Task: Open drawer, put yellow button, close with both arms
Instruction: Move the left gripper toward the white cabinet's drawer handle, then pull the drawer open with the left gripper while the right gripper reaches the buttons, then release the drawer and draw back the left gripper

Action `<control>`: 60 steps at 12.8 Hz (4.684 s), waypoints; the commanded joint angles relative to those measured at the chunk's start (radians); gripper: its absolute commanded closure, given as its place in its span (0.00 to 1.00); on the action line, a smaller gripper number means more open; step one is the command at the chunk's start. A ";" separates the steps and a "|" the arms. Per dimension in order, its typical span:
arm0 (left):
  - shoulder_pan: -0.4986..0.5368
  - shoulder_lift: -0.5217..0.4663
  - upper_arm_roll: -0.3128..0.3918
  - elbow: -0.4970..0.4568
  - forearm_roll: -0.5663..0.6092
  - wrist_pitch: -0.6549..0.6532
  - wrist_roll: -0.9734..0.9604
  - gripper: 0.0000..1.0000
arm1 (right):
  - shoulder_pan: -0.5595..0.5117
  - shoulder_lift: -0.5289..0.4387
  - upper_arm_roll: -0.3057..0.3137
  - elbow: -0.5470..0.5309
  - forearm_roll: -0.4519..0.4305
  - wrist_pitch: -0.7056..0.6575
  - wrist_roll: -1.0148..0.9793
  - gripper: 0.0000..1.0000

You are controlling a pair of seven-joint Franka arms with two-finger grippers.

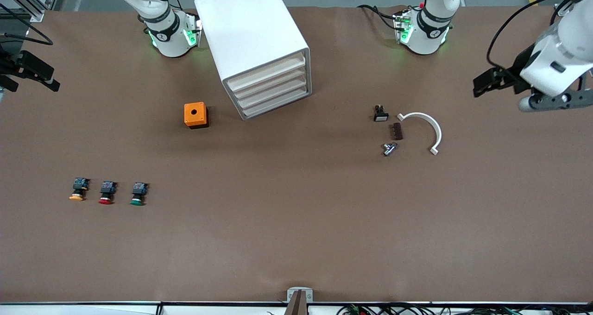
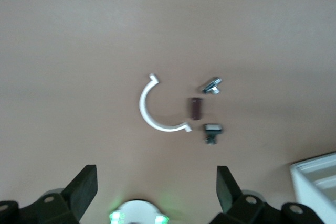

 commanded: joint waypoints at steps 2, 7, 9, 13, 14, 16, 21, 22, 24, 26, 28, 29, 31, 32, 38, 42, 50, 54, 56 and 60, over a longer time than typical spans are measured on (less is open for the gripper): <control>-0.041 0.102 -0.039 0.018 -0.026 0.092 -0.235 0.00 | -0.002 -0.028 0.002 -0.024 0.013 -0.001 0.011 0.00; -0.132 0.240 -0.068 0.029 -0.110 0.151 -0.606 0.00 | -0.002 -0.026 0.004 -0.022 0.013 -0.001 0.011 0.00; -0.185 0.318 -0.068 0.059 -0.171 0.172 -0.830 0.00 | -0.002 -0.028 0.004 -0.022 0.013 -0.001 0.011 0.00; -0.274 0.484 -0.068 0.170 -0.283 0.175 -1.263 0.00 | -0.002 -0.026 0.004 -0.022 0.013 -0.001 0.011 0.00; -0.305 0.500 -0.068 0.170 -0.329 0.175 -1.350 0.00 | -0.002 -0.026 0.004 -0.022 0.013 -0.001 0.011 0.00; -0.322 0.513 -0.068 0.168 -0.413 0.175 -1.520 0.00 | -0.002 -0.026 0.004 -0.022 0.013 -0.001 0.011 0.00; -0.379 0.547 -0.068 0.165 -0.600 0.175 -1.821 0.00 | -0.006 -0.014 0.001 0.011 0.013 -0.001 0.008 0.00; -0.397 0.570 -0.068 0.167 -0.672 0.175 -1.854 0.00 | -0.005 -0.014 0.001 0.013 0.013 0.000 0.011 0.00; -0.406 0.618 -0.068 0.170 -0.781 0.177 -1.923 0.00 | -0.010 -0.006 -0.003 0.013 0.015 0.002 0.011 0.00; -0.420 0.644 -0.068 0.171 -0.860 0.180 -1.983 0.00 | -0.010 0.003 -0.003 0.013 0.013 0.005 0.011 0.00; -0.461 0.673 -0.068 0.171 -0.889 0.180 -2.068 0.09 | -0.014 0.008 -0.003 0.013 0.013 0.011 -0.002 0.00; -0.475 0.685 -0.068 0.171 -0.891 0.179 -2.093 0.12 | -0.016 0.008 -0.003 0.013 0.012 0.013 -0.002 0.00; -0.508 0.699 -0.076 0.170 -0.920 0.175 -2.098 0.22 | -0.019 0.014 -0.004 0.015 0.009 0.013 -0.003 0.00; -0.517 0.708 -0.076 0.170 -0.924 0.174 -2.098 0.28 | -0.017 0.024 -0.004 0.021 -0.001 0.013 -0.003 0.00; -0.563 0.733 -0.078 0.168 -0.975 0.171 -2.131 0.47 | -0.020 0.184 -0.004 0.071 -0.024 0.098 -0.003 0.00; -0.572 0.742 -0.078 0.168 -0.972 0.169 -2.172 1.00 | -0.055 0.310 -0.007 0.065 -0.021 0.208 -0.019 0.00; -0.402 0.762 -0.071 0.222 -0.984 0.171 -2.133 1.00 | -0.216 0.478 -0.007 -0.204 -0.083 0.685 -0.216 0.00; -0.347 0.797 -0.068 0.265 -1.000 0.192 -2.058 1.00 | -0.269 0.567 -0.003 -0.272 -0.070 0.873 -0.327 0.00; -0.342 0.799 -0.067 0.265 -1.000 0.203 -2.038 0.54 | -0.272 0.627 0.002 -0.271 -0.013 0.887 -0.333 0.00; -0.315 0.783 -0.068 0.276 -1.000 0.200 -2.043 0.00 | -0.266 0.718 0.002 -0.220 0.076 0.902 -0.433 0.00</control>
